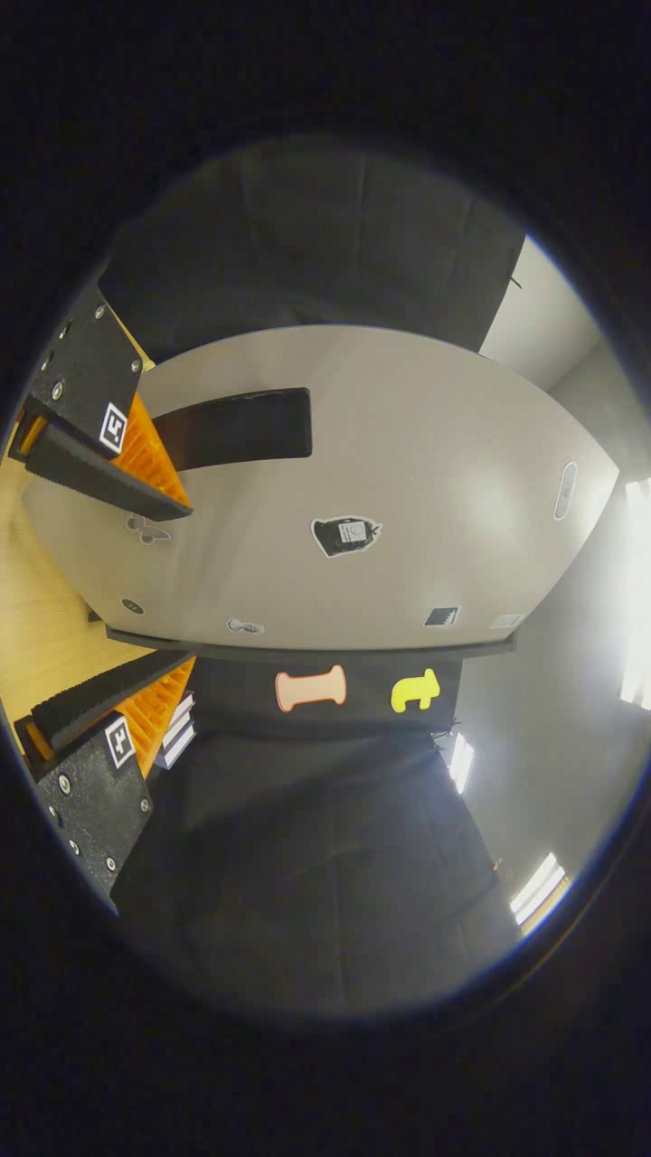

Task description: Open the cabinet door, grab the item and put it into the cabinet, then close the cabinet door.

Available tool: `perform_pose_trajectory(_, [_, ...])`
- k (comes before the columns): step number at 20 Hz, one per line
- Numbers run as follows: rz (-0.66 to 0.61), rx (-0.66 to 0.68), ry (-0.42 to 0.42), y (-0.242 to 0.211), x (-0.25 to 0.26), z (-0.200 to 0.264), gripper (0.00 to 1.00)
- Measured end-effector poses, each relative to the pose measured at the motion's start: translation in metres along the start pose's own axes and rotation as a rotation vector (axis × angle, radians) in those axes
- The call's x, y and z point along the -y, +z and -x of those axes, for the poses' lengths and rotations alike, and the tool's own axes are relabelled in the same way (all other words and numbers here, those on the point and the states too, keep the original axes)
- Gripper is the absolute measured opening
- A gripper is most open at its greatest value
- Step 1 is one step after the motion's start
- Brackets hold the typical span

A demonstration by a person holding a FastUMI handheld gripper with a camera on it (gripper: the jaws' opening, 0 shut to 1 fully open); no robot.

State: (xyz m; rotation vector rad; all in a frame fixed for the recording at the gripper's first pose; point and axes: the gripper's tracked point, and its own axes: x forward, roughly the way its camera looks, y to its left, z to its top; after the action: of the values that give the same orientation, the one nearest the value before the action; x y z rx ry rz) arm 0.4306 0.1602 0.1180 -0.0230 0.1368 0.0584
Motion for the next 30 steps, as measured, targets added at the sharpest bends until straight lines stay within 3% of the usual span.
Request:
perform_pose_trajectory(4, [0.01, -0.005, 0.058, -0.002, -0.036, -0.022, 0.91])
perform_pose_trajectory(11, [-0.04, 0.016, 0.11, 0.004, -0.054, -0.024, 0.92])
perform_pose_trajectory(18, [-0.063, 0.052, 0.13, 0.023, -0.034, 0.016, 0.93])
perform_pose_trajectory(30, [-0.013, 0.096, 0.049, 0.032, 0.025, 0.105, 0.93])
